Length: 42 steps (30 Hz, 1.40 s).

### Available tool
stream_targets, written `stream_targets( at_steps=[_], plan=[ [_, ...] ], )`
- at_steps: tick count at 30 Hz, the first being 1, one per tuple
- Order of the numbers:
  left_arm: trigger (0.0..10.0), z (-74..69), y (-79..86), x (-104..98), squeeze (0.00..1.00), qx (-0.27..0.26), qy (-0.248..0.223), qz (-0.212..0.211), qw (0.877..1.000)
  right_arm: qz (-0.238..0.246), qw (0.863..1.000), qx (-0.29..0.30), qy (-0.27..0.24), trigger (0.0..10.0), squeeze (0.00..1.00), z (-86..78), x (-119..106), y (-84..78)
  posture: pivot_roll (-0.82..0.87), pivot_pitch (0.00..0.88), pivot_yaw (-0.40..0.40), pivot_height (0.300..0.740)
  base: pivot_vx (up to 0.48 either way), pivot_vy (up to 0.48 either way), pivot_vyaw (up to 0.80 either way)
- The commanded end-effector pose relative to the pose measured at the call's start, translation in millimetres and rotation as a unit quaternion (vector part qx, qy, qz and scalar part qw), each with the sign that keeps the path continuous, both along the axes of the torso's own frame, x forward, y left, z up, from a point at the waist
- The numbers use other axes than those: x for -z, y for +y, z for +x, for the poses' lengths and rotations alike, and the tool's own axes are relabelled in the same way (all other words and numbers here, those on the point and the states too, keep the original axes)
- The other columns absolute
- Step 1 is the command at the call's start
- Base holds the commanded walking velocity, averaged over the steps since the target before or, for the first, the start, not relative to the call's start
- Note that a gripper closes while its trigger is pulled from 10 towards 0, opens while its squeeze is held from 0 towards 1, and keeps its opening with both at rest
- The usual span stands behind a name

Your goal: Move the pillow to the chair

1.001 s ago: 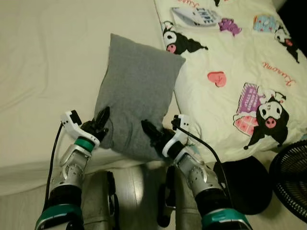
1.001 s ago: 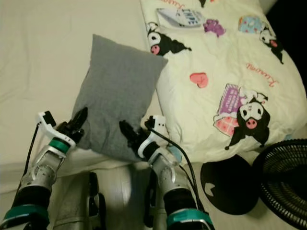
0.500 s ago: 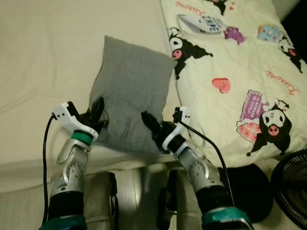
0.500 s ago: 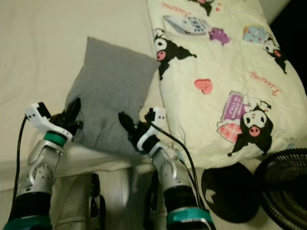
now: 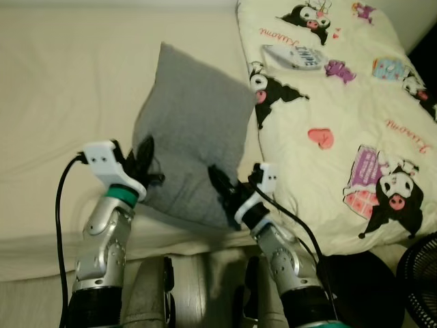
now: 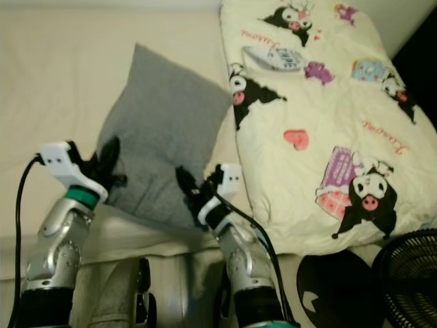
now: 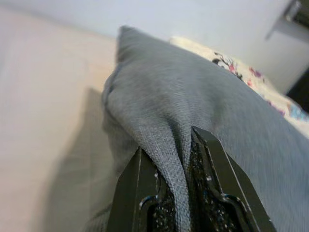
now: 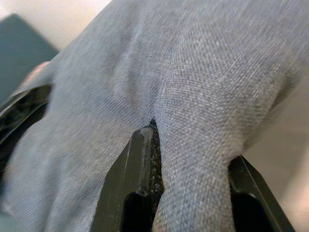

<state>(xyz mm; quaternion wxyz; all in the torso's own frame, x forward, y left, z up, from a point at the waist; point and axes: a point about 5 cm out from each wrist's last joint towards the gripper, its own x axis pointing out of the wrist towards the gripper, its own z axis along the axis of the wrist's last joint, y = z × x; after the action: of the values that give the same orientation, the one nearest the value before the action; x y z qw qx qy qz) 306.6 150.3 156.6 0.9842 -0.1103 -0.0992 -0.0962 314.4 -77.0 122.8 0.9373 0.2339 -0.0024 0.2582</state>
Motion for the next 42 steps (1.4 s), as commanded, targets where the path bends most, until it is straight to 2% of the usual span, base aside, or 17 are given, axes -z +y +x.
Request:
stream_targets(
  at_steps=[1,2,3,4,8,12,19,24,27,36,42],
  plan=[
    [0.0,-5.0,-1.8,-10,0.00,-0.012,-0.039,0.021,0.999,-0.002,0.999,0.039,-0.027,0.0,0.00,-5.7,-7,-4.9,0.07,0.045,0.000,0.611,0.000,0.000,0.00],
    [0.0,-6.6,-2.7,-12,0.00,-0.020,-0.044,0.009,0.999,-0.006,0.998,0.048,-0.032,0.7,0.00,-6.9,-10,-6.9,0.07,0.031,0.007,0.611,0.000,0.000,0.00],
    [0.0,-6.6,-2.7,-12,0.00,-0.020,-0.044,0.009,0.999,-0.006,0.998,0.048,-0.032,0.7,0.00,-6.9,-10,-6.9,0.07,0.031,0.007,0.611,0.000,0.000,0.00],
    [9.8,-7.6,-2.6,-13,0.00,-0.036,-0.040,-0.001,0.999,-0.015,0.998,0.051,-0.035,10.0,0.00,-7.6,-13,-7.0,0.07,0.023,0.014,0.611,0.000,0.000,0.00],
    [10.0,-7.9,-4.4,-13,0.00,-0.051,-0.025,-0.009,0.998,-0.005,0.998,0.048,-0.043,10.0,0.00,-9.0,-20,-4.9,0.07,0.015,0.013,0.611,0.000,0.000,0.00],
    [10.0,-9.6,-5.2,-11,0.00,-0.063,-0.018,0.003,0.998,-0.008,0.997,0.058,-0.041,10.0,0.00,-9.8,-21,-3.0,0.08,0.017,0.009,0.611,0.000,0.000,0.00],
    [10.0,-14.0,-5.0,-3,0.00,-0.080,0.010,0.023,0.997,-0.021,0.997,0.065,-0.021,10.0,0.00,-18.0,-9,3.5,0.09,0.032,0.015,0.626,0.000,0.000,0.00],
    [10.0,-16.2,-8.1,-2,0.00,-0.071,0.010,0.039,0.997,-0.016,0.997,0.071,-0.013,10.0,0.00,-22.6,-7,5.2,0.10,0.041,0.024,0.641,0.000,0.000,0.00],
    [10.0,-12.8,-7.2,-6,0.00,-0.088,0.009,0.061,0.994,-0.014,0.997,0.076,-0.006,10.0,0.00,-24.8,-6,4.3,0.10,0.046,0.021,0.656,0.000,0.000,0.00],
    [10.0,-12.9,-17.6,-13,0.00,-0.063,-0.009,0.073,0.995,-0.023,0.996,0.084,0.000,10.0,0.00,-21.8,-5,-0.2,0.09,0.050,0.008,0.686,0.000,0.000,0.00],
    [10.0,-15.0,-16.6,-14,0.00,-0.076,0.001,0.064,0.995,-0.026,0.996,0.090,-0.001,10.0,0.00,-20.3,-7,-1.8,0.08,0.050,0.013,0.706,0.000,0.000,0.00]
  ],
)
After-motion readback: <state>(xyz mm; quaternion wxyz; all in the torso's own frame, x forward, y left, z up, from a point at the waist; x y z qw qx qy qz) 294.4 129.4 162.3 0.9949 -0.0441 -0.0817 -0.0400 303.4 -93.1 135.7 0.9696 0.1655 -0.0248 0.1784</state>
